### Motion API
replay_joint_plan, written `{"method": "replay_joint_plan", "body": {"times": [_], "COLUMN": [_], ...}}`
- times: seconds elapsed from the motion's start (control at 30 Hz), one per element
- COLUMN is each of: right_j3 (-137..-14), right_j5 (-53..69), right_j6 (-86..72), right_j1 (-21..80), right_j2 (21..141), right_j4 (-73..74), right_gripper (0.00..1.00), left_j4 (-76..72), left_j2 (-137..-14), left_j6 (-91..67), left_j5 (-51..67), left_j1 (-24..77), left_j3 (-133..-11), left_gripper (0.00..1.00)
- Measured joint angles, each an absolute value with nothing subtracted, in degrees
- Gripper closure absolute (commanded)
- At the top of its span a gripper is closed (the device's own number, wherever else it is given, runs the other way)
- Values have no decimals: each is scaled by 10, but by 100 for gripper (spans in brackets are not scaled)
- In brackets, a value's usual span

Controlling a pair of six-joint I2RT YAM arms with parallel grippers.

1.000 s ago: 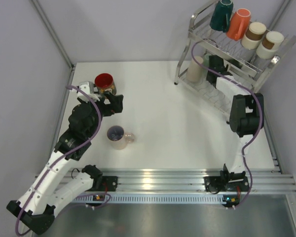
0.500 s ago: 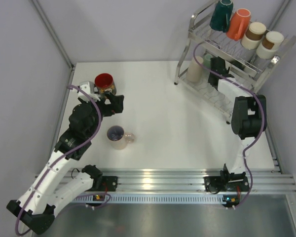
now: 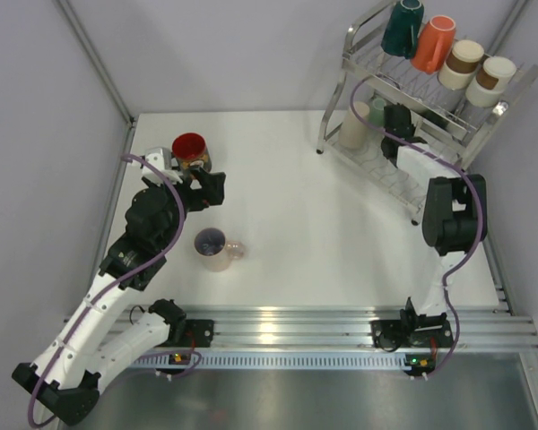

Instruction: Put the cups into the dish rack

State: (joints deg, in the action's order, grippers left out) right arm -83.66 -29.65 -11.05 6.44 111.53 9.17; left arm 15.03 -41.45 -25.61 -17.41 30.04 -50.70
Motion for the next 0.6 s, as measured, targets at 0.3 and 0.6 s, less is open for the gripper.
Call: {"method": "replay_joint_plan", "body": {"times": [0.3,0.6], "right_j3": [-861,-897], "right_j5": [-317,-352], "right_j6": [-73,-55], "right_j1": [63,61], "right_j2": [1145,1171], "right_j4": [62,69], "right_gripper": [78,78], "left_j4": [150,150], "left_j2": [-423,-435], "left_j6": [-256,-257], "left_j5": [-171,-161], "left_j1": [300,300], "left_j3": [-507,-507], "left_gripper": [2,2]}}
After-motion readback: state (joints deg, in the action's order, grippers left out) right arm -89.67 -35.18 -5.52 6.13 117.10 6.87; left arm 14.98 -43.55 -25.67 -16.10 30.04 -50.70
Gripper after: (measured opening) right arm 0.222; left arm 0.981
